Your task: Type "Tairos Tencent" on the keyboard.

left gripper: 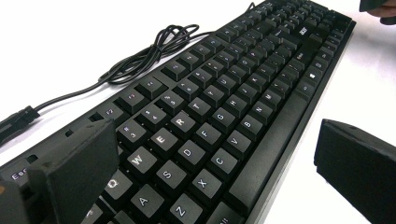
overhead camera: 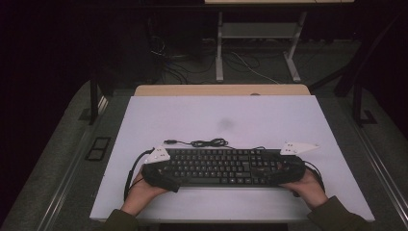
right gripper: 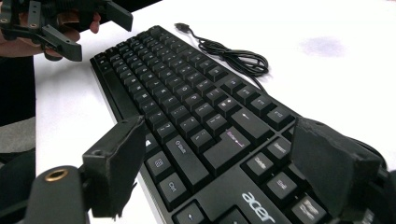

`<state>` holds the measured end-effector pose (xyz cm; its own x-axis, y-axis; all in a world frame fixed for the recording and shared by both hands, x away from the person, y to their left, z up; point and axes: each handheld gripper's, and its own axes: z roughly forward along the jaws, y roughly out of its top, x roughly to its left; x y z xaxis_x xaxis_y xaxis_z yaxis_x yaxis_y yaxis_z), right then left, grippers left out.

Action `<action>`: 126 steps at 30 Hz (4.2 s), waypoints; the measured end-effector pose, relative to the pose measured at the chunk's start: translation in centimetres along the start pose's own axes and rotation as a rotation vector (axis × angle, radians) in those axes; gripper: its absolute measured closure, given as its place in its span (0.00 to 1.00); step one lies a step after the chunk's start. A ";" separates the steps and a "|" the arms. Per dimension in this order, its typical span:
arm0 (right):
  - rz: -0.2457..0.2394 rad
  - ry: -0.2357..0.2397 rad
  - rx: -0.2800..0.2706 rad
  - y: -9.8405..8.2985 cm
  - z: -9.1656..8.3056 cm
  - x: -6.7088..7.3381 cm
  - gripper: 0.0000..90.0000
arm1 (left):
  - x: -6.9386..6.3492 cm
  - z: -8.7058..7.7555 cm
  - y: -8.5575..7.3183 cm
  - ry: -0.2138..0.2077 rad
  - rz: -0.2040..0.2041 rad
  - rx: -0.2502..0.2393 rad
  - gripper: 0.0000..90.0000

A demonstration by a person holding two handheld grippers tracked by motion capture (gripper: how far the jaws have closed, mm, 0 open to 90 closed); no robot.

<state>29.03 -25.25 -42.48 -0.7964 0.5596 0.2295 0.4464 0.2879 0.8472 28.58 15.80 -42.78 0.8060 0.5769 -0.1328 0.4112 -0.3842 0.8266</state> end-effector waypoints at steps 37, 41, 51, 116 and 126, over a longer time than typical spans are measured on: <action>-0.046 0.040 0.065 2.5 4.3 1.0 0.28 | -0.1 0.1 0.0 -0.006 0.001 0.000 0.00; -0.050 0.049 0.075 2.3 4.4 1.0 0.31 | -0.2 0.2 0.0 -0.007 0.005 0.005 0.00; -0.043 0.060 0.085 2.1 4.4 0.8 0.43 | -0.2 0.2 -0.1 -0.008 0.006 0.008 0.00; -0.106 0.082 0.240 0.6 5.2 1.3 0.99 | -0.3 0.4 0.0 -0.008 0.012 0.015 0.00; -0.107 0.080 0.239 0.6 5.2 1.3 0.99 | -0.1 0.7 0.5 -0.004 0.016 0.013 0.00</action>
<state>30.34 -20.29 -44.16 -0.8698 0.4554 0.1899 0.4340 0.5231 0.7335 29.01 15.00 -42.73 0.8139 0.5681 -0.1217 0.4038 -0.4027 0.8214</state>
